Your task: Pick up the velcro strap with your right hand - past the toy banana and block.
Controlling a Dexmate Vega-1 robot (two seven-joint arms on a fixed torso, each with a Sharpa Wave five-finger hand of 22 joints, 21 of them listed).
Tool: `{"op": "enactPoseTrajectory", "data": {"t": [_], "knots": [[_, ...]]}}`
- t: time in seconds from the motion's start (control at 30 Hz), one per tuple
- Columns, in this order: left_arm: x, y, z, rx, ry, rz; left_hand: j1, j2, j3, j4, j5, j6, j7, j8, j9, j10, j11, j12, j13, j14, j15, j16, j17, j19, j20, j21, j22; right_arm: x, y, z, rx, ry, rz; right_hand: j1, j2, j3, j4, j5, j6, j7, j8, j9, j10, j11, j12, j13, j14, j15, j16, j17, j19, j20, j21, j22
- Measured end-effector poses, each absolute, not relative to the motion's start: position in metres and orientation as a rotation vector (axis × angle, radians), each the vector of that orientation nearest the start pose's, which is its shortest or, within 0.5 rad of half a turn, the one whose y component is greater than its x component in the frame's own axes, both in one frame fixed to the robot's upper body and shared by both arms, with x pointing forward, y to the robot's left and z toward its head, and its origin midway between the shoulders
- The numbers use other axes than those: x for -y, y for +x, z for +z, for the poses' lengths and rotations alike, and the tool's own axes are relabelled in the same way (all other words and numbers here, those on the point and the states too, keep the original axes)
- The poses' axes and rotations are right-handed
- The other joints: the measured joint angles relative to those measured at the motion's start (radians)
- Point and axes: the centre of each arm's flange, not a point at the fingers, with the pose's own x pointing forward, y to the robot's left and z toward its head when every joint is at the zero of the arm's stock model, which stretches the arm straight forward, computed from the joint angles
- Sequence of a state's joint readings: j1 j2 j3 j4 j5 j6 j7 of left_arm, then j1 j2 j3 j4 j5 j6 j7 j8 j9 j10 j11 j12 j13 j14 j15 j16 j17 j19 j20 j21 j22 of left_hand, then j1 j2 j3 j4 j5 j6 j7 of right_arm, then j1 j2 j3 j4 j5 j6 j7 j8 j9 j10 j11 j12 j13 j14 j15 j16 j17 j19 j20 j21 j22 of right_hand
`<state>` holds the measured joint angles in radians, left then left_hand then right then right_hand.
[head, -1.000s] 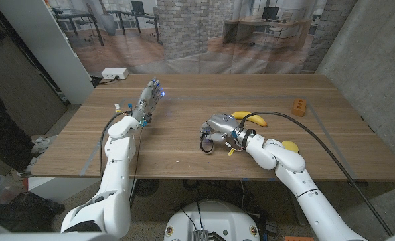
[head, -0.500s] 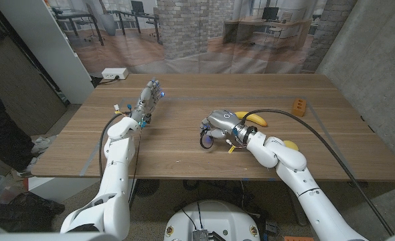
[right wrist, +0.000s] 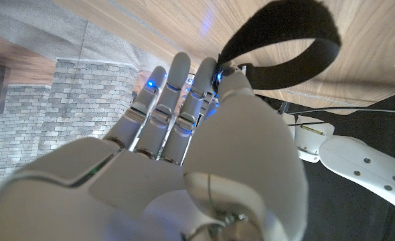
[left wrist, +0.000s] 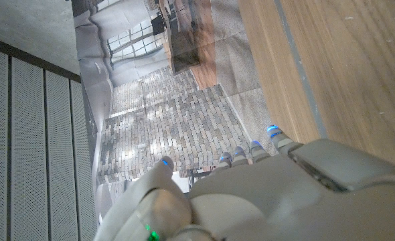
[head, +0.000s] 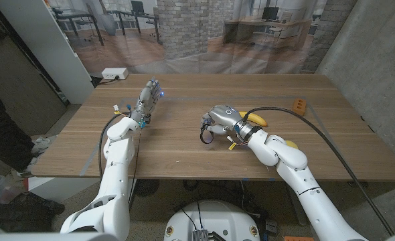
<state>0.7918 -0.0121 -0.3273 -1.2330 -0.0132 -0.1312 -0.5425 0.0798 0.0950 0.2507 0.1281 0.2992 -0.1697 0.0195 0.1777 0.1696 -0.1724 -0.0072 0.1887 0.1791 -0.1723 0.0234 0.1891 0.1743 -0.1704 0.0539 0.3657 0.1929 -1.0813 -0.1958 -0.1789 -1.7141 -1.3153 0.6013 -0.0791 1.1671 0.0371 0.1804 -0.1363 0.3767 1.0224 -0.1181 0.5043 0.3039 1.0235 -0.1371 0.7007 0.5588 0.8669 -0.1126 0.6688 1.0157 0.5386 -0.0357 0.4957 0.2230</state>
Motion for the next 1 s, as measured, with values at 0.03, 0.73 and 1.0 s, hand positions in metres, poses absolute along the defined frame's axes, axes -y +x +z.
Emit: {"op": "enactPoseTrajectory", "data": {"t": [0.03,0.73,1.0], "knots": [[-0.316,0.663,-0.018,0.594,-0.023,-0.242,0.0,0.0,0.0,0.0,0.0,0.0,0.0,0.0,0.0,0.0,0.0,0.0,0.0,0.0,0.0,0.0,0.0,0.0,0.0,0.0,0.0,0.097,0.538,-0.045,1.166,-1.536,0.122,0.0,0.0,0.0,0.0,0.0,0.0,0.0,0.0,-0.001,0.0,0.0,0.0,0.0,0.0,0.0,0.0,0.001,0.0,0.0,0.0,0.0],[-0.319,0.661,-0.019,0.605,-0.028,-0.241,0.005,0.005,0.0,0.0,0.0,0.0,0.0,0.0,0.0,0.0,0.0,0.0,0.0,0.0,0.0,0.0,0.0,0.0,0.0,-0.004,0.0,0.099,0.532,-0.027,1.209,-1.494,0.031,0.001,-0.001,-0.001,-0.001,-0.015,0.0,0.0,0.001,-0.006,0.004,-0.004,0.0,-0.001,0.011,0.0,-0.019,0.014,0.0,0.0,0.011,0.0],[-0.319,0.66,-0.019,0.607,-0.028,-0.241,0.006,0.005,0.0,0.0,0.0,0.0,0.0,0.0,0.0,0.0,0.0,0.0,0.0,0.0,0.0,0.0,0.0,0.0,0.0,-0.004,0.0,0.099,0.529,-0.022,1.226,-1.477,0.005,0.012,0.007,-0.002,-0.001,-0.021,0.0,0.0,0.001,-0.01,0.004,-0.004,0.0,-0.003,0.014,-0.004,-0.026,0.019,-0.004,-0.004,0.016,0.0]]}}
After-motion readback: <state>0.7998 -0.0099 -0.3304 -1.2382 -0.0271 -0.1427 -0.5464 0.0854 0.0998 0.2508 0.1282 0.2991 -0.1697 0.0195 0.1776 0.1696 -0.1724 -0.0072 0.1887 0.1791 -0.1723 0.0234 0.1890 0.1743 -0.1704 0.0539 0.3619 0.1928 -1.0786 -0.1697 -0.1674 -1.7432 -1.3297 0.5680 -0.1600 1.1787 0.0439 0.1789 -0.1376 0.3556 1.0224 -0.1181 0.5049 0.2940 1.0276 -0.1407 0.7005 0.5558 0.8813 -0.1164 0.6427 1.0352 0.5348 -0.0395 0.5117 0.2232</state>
